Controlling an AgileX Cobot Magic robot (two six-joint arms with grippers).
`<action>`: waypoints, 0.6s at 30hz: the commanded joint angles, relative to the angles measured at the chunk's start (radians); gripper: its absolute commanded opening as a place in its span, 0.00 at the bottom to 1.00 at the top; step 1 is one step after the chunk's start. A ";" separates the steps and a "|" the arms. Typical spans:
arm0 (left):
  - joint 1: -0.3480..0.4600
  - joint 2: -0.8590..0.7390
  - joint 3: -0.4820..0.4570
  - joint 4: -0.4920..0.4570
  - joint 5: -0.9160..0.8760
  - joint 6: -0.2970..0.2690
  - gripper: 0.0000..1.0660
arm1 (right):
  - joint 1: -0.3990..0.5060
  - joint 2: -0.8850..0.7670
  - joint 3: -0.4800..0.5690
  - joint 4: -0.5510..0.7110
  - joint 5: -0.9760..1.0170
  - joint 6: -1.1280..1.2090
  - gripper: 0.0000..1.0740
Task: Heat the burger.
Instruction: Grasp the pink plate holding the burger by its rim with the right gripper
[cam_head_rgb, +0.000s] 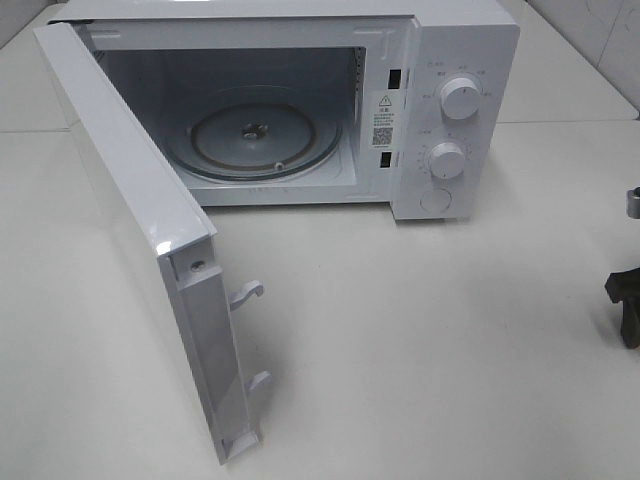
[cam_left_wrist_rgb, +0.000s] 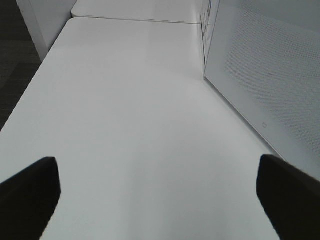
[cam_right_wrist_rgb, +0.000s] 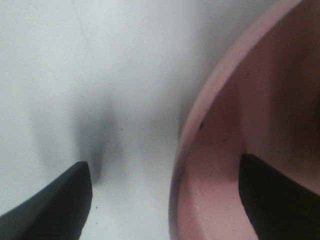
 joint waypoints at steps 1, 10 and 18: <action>-0.005 -0.016 0.004 -0.006 -0.015 -0.002 0.95 | -0.006 0.016 0.000 -0.003 0.001 -0.016 0.72; -0.005 -0.016 0.004 -0.006 -0.015 -0.002 0.95 | -0.006 0.016 0.000 0.023 0.045 -0.075 0.63; -0.005 -0.016 0.004 -0.006 -0.015 -0.002 0.95 | -0.006 0.016 0.000 0.028 0.070 -0.075 0.04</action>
